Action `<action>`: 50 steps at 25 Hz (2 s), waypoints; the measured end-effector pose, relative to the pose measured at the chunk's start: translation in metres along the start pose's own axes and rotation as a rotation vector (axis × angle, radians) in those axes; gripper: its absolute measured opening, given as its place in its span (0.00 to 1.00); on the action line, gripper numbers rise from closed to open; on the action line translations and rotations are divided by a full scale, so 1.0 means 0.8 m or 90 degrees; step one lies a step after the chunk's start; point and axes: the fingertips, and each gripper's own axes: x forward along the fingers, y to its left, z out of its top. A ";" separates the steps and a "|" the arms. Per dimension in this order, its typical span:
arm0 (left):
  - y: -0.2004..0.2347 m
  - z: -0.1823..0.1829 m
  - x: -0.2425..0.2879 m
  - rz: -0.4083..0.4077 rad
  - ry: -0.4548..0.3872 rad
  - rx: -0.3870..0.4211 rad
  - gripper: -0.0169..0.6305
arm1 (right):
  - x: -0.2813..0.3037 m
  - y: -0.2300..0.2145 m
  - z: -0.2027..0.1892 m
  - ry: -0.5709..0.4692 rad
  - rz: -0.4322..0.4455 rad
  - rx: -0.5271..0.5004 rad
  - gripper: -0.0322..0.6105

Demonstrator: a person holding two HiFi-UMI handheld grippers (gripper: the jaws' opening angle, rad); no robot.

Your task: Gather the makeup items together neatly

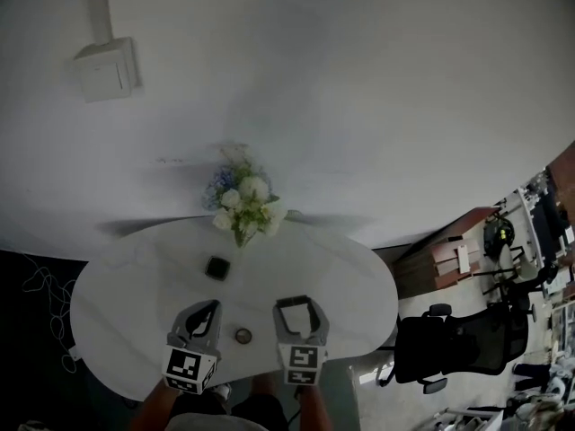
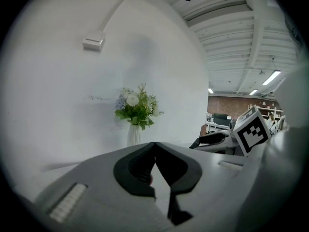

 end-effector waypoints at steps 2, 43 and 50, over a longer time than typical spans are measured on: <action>-0.003 0.000 -0.012 -0.010 -0.002 0.004 0.04 | -0.019 0.006 -0.002 -0.003 -0.012 0.002 0.54; -0.038 -0.202 -0.058 0.065 0.129 -0.062 0.04 | 0.000 0.051 -0.241 0.150 0.059 0.022 0.55; -0.036 -0.210 -0.060 0.069 0.136 -0.069 0.04 | 0.005 0.051 -0.243 0.150 0.059 0.022 0.55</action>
